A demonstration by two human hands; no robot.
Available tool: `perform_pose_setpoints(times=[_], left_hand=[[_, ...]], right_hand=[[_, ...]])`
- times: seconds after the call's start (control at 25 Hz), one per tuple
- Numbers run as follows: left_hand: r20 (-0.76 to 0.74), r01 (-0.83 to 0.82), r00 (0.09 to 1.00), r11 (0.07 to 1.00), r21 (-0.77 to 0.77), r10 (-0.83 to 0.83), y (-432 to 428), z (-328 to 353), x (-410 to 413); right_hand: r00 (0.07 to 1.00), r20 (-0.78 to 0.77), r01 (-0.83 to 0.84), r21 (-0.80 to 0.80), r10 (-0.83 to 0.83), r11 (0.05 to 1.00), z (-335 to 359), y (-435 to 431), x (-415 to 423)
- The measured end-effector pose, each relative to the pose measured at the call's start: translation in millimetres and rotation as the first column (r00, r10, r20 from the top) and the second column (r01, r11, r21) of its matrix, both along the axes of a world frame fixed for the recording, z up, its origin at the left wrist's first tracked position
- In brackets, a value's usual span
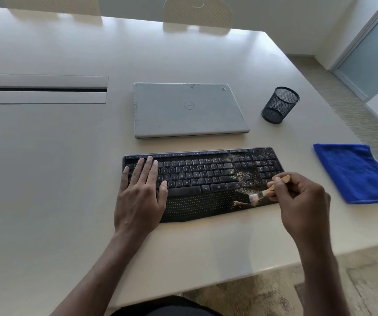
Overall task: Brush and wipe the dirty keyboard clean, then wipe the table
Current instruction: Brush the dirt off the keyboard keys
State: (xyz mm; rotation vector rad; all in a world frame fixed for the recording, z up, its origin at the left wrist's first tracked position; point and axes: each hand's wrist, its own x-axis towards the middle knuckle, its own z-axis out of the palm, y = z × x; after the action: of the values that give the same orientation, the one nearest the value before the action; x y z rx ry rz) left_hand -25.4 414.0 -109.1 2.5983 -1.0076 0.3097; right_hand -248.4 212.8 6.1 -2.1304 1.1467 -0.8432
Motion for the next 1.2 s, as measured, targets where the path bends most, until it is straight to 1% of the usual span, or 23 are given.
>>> perform_pose_setpoints(times=[0.04, 0.16, 0.24, 0.32, 0.36, 0.44, 0.52, 0.68, 0.72, 0.8, 0.84, 0.92, 1.0, 1.04, 1.08, 1.16, 1.2], left_hand=[[0.000, 0.001, 1.000, 1.000, -0.003, -0.001, -0.3, 0.2, -0.1], [0.001, 0.000, 1.000, 1.000, -0.004, 0.000, -0.3, 0.8, -0.3], [0.000, 0.003, 1.000, 1.000, -0.003, -0.003, -0.1, 0.9, -0.3], [0.001, 0.004, 1.000, 1.000, -0.006, -0.004, -0.5, 1.3, -1.2], [0.001, 0.002, 1.000, 1.000, -0.008, -0.002, -0.4, 1.4, -1.3], [0.000, 0.001, 1.000, 1.000, -0.007, -0.001, 0.1, 1.3, -0.8], [-0.001, 0.004, 1.000, 1.000, -0.001, -0.004, 0.1, 1.1, -0.8], [0.002, 0.004, 1.000, 1.000, -0.002, -0.004, 0.2, 1.0, -0.9], [0.003, 0.003, 1.000, 1.000, -0.002, -0.003, 0.2, 1.0, -1.0], [0.005, 0.002, 1.000, 1.000, 0.001, -0.002, 0.1, 1.1, -0.8], [0.004, 0.002, 1.000, 1.000, 0.002, -0.002, 0.0, 1.2, -0.7], [0.002, 0.003, 1.000, 1.000, 0.002, -0.003, -0.2, 1.4, -0.8], [0.000, 0.002, 1.000, 1.000, 0.000, -0.002, -0.4, 1.4, -0.9], [-0.001, 0.002, 1.000, 1.000, 0.000, -0.002, -0.4, 1.4, -0.8], [0.000, 0.003, 1.000, 1.000, -0.001, -0.003, -0.7, 1.4, -1.0], [0.003, 0.002, 1.000, 1.000, -0.002, -0.002, -0.6, 1.5, -0.6], [0.002, 0.003, 1.000, 1.000, -0.001, -0.003, -0.4, 1.5, -0.4]], right_hand=[[1.000, 0.012, -0.007, -0.010, 0.007, 1.000, 1.9, -0.6, -1.0], [0.984, 0.125, -0.141, 0.119, 0.126, 0.983, 2.1, 7.6, 7.0], [0.984, 0.084, -0.170, 0.146, 0.159, 0.975, -0.6, 10.2, 7.2], [0.991, 0.004, -0.137, 0.111, 0.137, 0.984, -0.4, 8.4, 1.5], [0.992, -0.004, -0.125, 0.089, 0.126, 0.988, 0.9, 7.8, -0.9], [0.988, 0.060, -0.148, 0.076, 0.143, 0.986, 3.0, 8.5, -1.0], [0.975, 0.085, -0.213, 0.098, 0.206, 0.972, 2.7, 11.3, 2.6], [0.934, -0.054, -0.336, 0.198, 0.352, 0.921, 1.4, 11.4, -3.5], [0.934, -0.044, -0.342, 0.188, 0.355, 0.921, 3.3, 11.2, -5.7], [0.950, 0.034, -0.311, 0.133, 0.309, 0.941, 6.4, 10.3, -5.8], [0.954, 0.042, -0.300, 0.106, 0.297, 0.948, 7.1, 11.0, -4.3], [0.938, -0.023, -0.342, 0.099, 0.345, 0.935, 6.2, 13.7, -2.6], [0.902, -0.083, -0.404, 0.179, 0.423, 0.897, 3.9, 14.8, -4.9], [0.898, -0.088, -0.411, 0.188, 0.432, 0.892, 3.9, 15.0, -6.8], [0.911, -0.069, -0.392, 0.158, 0.406, 0.907, 4.1, 14.1, -8.7], [0.952, -0.007, -0.304, 0.066, 0.305, 0.951, 4.0, 11.3, -10.0], [0.961, -0.006, -0.277, 0.042, 0.278, 0.960, 3.7, 10.6, -10.6]])
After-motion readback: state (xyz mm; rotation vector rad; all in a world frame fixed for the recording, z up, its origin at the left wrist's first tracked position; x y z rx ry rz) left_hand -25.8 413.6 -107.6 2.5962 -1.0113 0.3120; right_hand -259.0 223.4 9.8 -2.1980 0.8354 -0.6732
